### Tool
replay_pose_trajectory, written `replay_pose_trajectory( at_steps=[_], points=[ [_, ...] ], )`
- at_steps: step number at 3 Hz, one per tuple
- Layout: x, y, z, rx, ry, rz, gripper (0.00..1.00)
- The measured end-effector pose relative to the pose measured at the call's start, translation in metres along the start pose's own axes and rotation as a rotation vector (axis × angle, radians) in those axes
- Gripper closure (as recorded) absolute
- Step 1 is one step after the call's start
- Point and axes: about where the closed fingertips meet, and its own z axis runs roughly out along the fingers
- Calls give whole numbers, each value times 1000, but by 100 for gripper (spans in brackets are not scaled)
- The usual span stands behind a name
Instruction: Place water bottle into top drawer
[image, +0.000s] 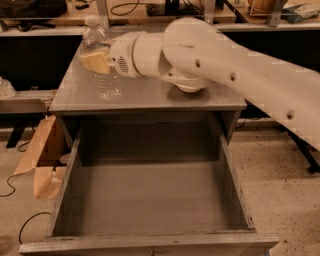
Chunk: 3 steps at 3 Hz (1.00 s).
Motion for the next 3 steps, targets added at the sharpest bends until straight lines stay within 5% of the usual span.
replay_pose_trajectory(
  at_steps=[1, 2, 3],
  points=[
    [31, 41, -27, -76, 11, 55, 100],
    [79, 56, -59, -158, -4, -1, 100],
    [79, 57, -58, -161, -4, 2, 100]
  ],
)
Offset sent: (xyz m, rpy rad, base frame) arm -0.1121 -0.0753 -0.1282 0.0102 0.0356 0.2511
